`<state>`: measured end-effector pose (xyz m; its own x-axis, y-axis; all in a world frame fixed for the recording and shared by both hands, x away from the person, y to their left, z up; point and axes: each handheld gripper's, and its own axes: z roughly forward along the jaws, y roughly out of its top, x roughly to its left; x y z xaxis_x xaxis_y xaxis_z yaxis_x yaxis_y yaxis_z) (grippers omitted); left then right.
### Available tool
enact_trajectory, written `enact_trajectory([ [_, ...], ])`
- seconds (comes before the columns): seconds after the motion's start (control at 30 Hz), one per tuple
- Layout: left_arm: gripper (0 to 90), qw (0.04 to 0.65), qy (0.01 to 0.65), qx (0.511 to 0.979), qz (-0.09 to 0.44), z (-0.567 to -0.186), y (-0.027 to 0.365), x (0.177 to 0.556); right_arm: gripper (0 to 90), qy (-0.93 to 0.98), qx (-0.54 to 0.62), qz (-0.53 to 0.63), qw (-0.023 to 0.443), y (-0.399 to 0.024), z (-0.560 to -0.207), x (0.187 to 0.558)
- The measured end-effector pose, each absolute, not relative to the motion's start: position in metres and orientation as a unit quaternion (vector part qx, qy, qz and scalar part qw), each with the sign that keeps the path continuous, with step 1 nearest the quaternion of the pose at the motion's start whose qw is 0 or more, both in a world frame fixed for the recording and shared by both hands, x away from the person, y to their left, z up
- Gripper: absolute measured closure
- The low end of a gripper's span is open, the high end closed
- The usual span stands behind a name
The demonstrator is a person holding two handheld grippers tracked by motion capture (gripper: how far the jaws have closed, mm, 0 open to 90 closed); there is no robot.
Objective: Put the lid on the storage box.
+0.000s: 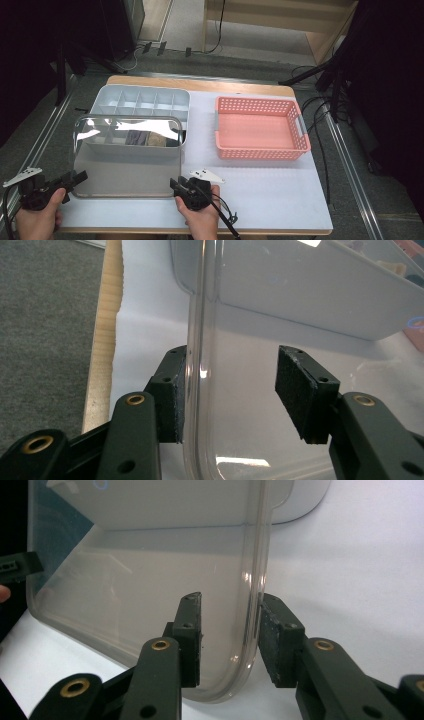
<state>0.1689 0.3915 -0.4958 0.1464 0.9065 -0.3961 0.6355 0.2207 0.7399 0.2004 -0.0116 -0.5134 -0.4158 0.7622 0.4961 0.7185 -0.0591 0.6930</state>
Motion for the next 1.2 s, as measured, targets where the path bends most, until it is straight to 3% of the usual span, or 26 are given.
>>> enact_trajectory([
  [0.5,48.7,0.441,0.629,0.624,0.144,-0.506,0.391,0.148,58.2,0.712,0.517,0.474,0.04,-0.015,-0.526,0.174],
  [0.57,49.3,0.441,0.63,0.623,0.144,-0.505,0.39,0.149,61.7,0.715,0.516,0.471,0.045,-0.015,-0.525,0.173],
  [1.2,52.6,0.464,0.638,0.599,0.136,-0.481,0.383,0.194,64.8,0.674,0.542,0.498,0.061,-0.022,-0.509,0.197],
])
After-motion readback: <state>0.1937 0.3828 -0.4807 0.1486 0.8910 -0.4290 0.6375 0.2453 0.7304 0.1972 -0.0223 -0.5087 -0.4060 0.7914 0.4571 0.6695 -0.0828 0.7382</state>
